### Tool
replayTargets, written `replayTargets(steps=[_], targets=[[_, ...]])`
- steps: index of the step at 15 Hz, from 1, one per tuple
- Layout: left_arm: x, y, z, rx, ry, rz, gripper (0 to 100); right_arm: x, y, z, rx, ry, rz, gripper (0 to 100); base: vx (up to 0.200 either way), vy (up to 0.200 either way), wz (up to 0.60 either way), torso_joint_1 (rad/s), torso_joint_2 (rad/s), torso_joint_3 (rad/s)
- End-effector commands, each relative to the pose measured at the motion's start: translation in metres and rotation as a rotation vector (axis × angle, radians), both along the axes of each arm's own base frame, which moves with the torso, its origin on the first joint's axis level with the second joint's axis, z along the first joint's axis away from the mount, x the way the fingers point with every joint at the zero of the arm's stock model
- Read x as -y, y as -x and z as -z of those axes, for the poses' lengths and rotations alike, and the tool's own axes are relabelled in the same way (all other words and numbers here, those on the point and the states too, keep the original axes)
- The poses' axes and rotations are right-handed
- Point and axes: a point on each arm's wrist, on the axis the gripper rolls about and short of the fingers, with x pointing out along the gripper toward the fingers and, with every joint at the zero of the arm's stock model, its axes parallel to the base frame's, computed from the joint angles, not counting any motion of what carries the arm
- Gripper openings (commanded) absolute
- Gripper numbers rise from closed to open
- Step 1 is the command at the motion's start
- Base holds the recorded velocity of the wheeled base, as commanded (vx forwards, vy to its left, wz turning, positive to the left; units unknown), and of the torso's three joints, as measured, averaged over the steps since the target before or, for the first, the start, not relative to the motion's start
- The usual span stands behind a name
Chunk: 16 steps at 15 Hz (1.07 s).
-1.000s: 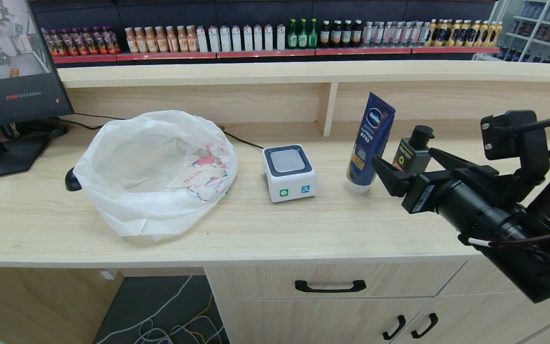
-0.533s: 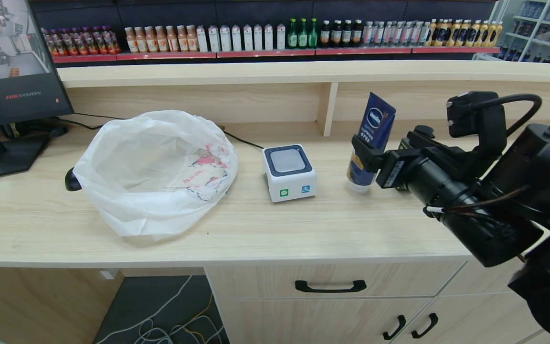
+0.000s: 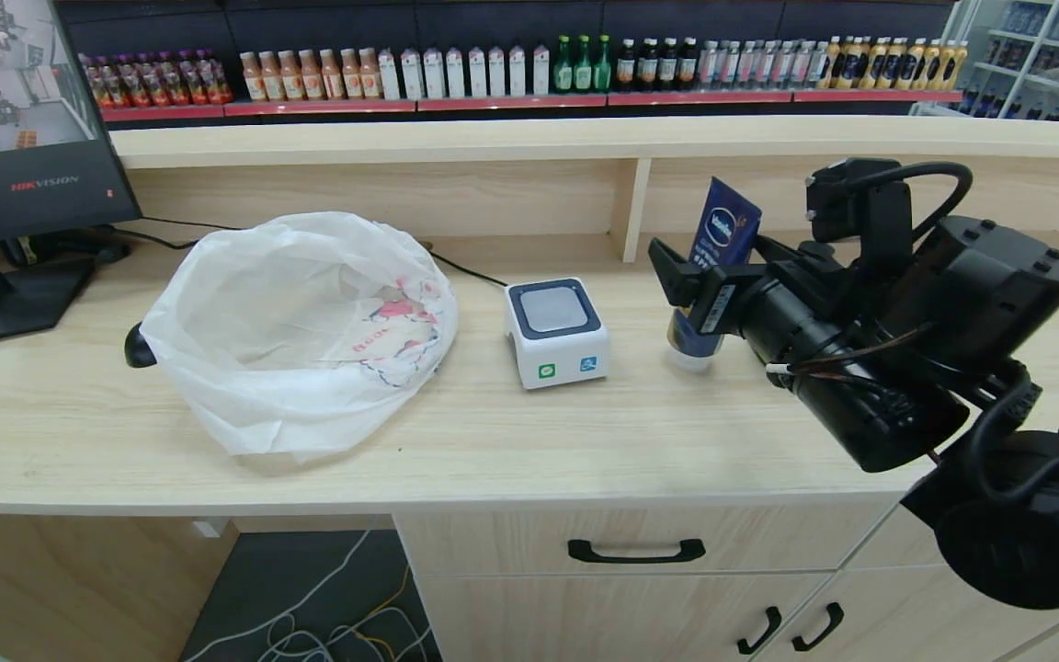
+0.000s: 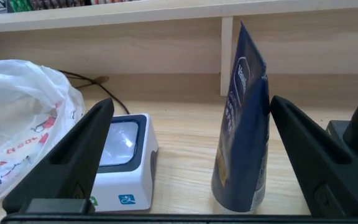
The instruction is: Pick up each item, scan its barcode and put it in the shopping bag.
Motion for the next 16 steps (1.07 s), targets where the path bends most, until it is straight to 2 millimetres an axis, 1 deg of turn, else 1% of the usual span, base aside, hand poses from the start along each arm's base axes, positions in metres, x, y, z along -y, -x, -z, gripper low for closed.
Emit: replayTargets(steps=[1, 2, 3, 6, 10, 14, 16], targets=[[0.0, 0.0, 0.0, 0.0, 0.002, -0.001, 100, -0.002, -0.005, 0.003, -0.004, 0.002, 0.006, 100, 0.0, 0.0, 0.0, 0.0, 0.0, 0.0], [0.0, 0.0, 0.0, 0.0, 0.0, -0.001, 100, 0.0, -0.009, 0.004, -0.003, 0.001, 0.017, 100, 0.0, 0.0, 0.0, 0.0, 0.0, 0.0], [0.0, 0.0, 0.0, 0.0, 0.0, -0.001, 100, 0.006, -0.017, 0.006, -0.005, -0.001, 0.061, 100, 0.0, 0.0, 0.0, 0.0, 0.0, 0.0], [0.0, 0.0, 0.0, 0.0, 0.002, -0.001, 100, 0.016, -0.025, 0.01, -0.014, 0.002, 0.102, 100, 0.0, 0.0, 0.0, 0.0, 0.0, 0.0], [0.0, 0.0, 0.0, 0.0, 0.002, -0.001, 100, 0.016, -0.037, 0.015, -0.013, 0.002, 0.116, 100, 0.0, 0.0, 0.0, 0.0, 0.0, 0.0], [0.0, 0.0, 0.0, 0.0, 0.0, -0.001, 100, 0.026, -0.052, 0.022, -0.008, 0.0, 0.161, 100, 0.0, 0.0, 0.0, 0.0, 0.0, 0.0], [0.0, 0.0, 0.0, 0.0, 0.0, -0.001, 100, 0.025, -0.057, 0.023, -0.006, -0.003, 0.16, 100, 0.0, 0.0, 0.0, 0.0, 0.0, 0.0]])
